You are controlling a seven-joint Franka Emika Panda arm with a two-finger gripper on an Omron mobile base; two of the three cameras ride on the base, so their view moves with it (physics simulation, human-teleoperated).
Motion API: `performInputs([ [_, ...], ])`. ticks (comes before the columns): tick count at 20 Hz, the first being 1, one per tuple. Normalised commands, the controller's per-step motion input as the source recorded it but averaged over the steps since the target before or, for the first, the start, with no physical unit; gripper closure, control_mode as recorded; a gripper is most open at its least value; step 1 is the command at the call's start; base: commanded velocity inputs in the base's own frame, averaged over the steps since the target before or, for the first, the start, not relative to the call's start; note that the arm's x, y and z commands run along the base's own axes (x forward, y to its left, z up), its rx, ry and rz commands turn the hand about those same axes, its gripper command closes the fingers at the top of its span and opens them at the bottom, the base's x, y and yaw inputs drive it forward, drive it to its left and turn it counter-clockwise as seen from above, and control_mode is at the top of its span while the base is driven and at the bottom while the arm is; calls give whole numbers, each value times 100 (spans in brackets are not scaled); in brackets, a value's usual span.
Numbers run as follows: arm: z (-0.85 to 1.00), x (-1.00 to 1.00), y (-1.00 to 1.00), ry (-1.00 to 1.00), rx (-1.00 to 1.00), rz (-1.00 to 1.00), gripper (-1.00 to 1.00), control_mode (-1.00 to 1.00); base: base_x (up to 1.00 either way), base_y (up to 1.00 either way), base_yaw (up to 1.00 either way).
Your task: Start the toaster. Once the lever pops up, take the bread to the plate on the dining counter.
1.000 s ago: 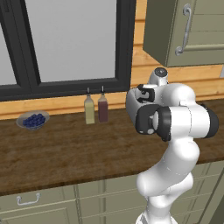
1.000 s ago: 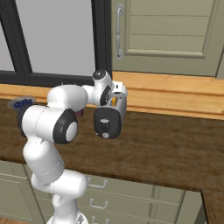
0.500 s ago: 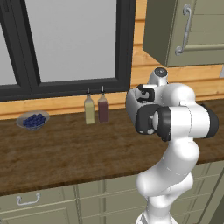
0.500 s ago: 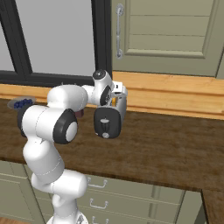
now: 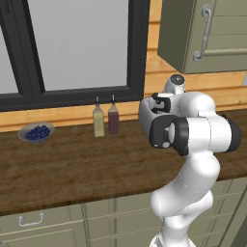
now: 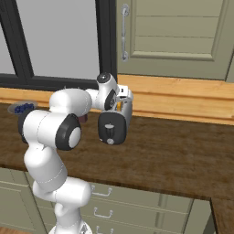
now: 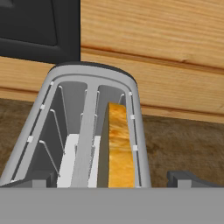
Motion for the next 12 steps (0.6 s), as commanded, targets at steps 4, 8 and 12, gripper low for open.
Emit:
performInputs([
  [4,0,0,0,0,0,0,-100,-100,0,0,0],
  [8,0,0,0,0,0,0,-100,-100,0,0,0],
  [12,-1,0,0,0,0,0,100,-100,0,0,0],
])
